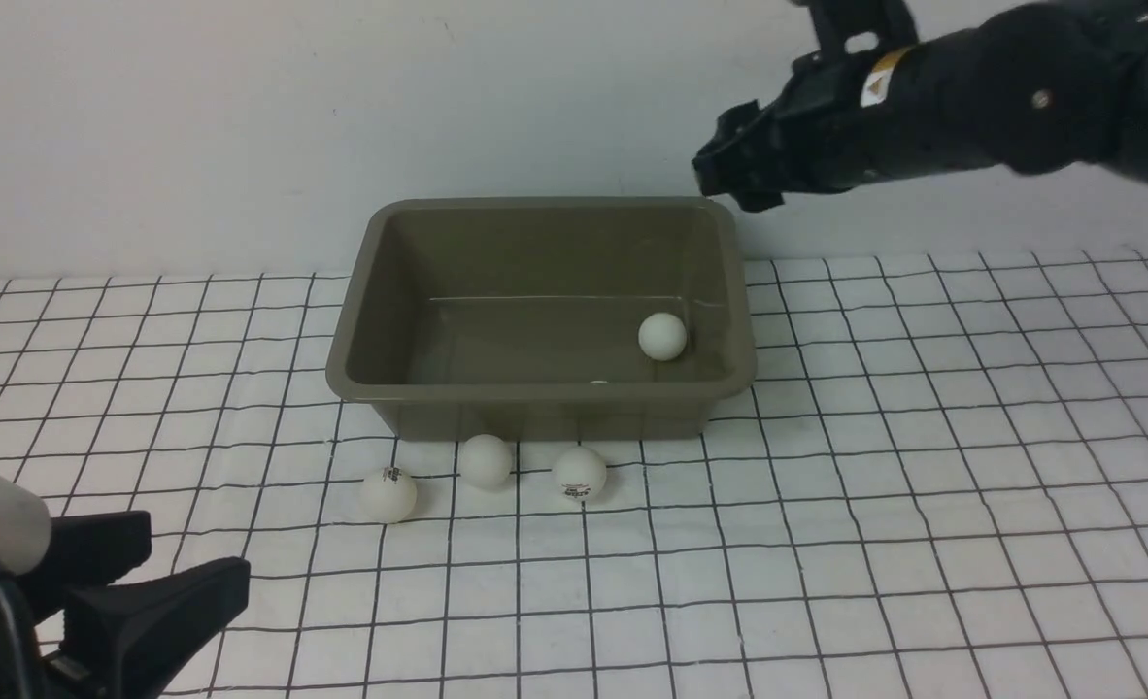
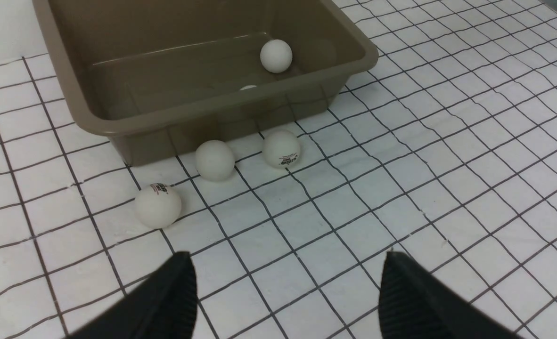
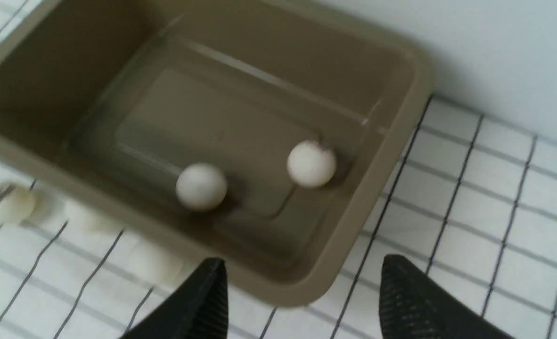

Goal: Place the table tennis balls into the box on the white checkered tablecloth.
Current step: 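Reach for and grasp a ping pong ball on the table beside the basket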

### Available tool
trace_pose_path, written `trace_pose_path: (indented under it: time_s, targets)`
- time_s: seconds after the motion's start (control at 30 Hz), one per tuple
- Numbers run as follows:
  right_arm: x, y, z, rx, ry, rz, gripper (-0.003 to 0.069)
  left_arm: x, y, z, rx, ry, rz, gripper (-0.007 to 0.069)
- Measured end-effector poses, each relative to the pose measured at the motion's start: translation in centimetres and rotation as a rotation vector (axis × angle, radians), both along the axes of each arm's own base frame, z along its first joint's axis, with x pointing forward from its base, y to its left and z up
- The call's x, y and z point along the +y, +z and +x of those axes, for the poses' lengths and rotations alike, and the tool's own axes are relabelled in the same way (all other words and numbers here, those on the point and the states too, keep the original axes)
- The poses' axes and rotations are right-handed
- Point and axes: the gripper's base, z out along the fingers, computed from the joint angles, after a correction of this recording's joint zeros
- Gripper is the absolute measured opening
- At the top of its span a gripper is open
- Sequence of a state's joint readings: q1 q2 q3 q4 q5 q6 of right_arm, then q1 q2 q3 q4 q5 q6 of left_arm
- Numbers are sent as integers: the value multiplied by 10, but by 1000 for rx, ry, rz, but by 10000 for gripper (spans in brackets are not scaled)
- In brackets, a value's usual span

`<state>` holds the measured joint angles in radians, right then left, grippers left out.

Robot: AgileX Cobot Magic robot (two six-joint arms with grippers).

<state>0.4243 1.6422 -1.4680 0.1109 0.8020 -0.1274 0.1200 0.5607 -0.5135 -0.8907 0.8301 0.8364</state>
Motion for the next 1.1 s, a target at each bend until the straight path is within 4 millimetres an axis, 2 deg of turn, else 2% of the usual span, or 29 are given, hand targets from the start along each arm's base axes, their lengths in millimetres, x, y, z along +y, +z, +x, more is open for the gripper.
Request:
trace_pose_path:
  time_s: [0.17, 0.3, 0.47, 0.63, 0.73, 0.9, 1.1]
  targets:
    - [19, -9, -14, 94, 112, -21, 394, 0, 0, 0, 0, 0, 0, 468]
    - [42, -28, -22, 150, 197, -33, 395, 0, 0, 0, 0, 0, 0, 468]
    - [82, -89, -25, 268, 275, -100, 395, 0, 0, 0, 2, -3, 0, 468]
    - [95, -122, -19, 297, 277, -117, 395, -1, -1, -2, 18, -22, 0, 468]
    - [99, -128, -14, 274, 259, -91, 411, -2, -1, -2, 19, -23, 0, 468]
    - [103, -125, -9, 239, 214, -21, 442, -2, -1, -2, 19, -24, 1, 468]
    - [100, -120, -12, 238, 228, -49, 444, -1, -1, -1, 11, -16, 2, 468]
